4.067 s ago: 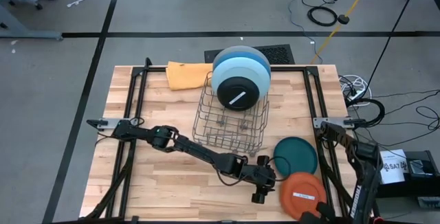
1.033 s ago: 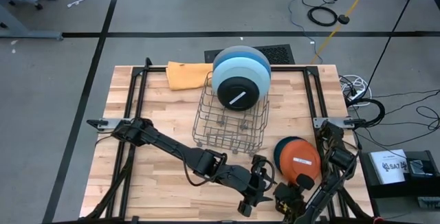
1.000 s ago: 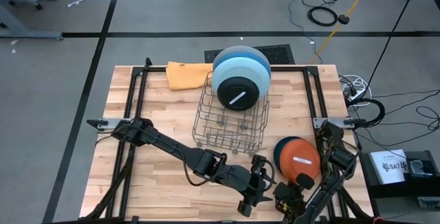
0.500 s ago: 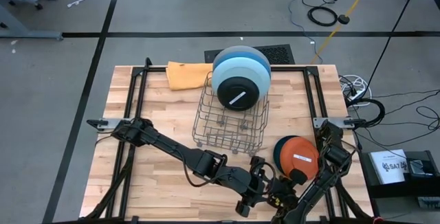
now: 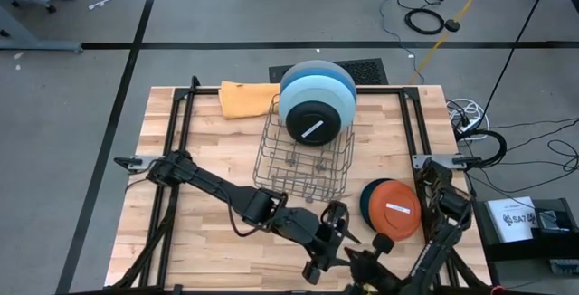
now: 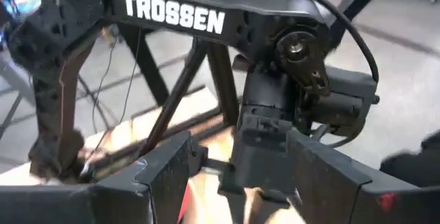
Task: Sort dishes
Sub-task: Put the orange plate into the dish rack
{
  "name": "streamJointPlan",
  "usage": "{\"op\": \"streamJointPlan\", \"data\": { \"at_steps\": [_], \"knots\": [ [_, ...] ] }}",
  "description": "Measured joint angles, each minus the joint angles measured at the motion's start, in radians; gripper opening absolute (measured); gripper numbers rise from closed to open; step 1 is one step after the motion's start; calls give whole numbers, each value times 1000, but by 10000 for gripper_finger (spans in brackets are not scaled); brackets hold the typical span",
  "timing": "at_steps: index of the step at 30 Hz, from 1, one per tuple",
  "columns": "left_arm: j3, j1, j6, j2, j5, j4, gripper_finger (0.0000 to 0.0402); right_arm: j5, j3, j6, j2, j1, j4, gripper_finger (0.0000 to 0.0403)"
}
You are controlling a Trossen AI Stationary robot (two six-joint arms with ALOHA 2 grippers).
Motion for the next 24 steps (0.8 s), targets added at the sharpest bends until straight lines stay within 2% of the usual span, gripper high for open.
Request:
{"op": "streamJointPlan", "data": {
  "at_steps": [4, 8, 11, 14, 18, 20, 24],
  "knots": [
    [-39, 19, -1, 0, 29, 121, 238, 135, 47, -13, -32, 34, 0, 0],
    [-134, 39, -13, -23, 29, 281, 237, 174, 52, 6, -56, 61, -1, 0],
    [-268, 55, -46, -72, 29, 442, 230, 175, 52, 6, -58, 76, 0, 0],
    [-464, 82, -120, -136, 30, 646, 216, 175, 45, 7, -58, 82, 0, 0],
    [-681, 113, -279, -180, 18, 869, 194, 171, 43, -21, -58, 95, -1, 0],
    [-721, 109, -378, -177, 24, 882, 185, 145, 43, -54, -60, 103, 0, 0],
    [-730, 82, -523, -121, 28, 875, 174, -5, 42, -112, -102, 107, -1, 0]
  ]
}}
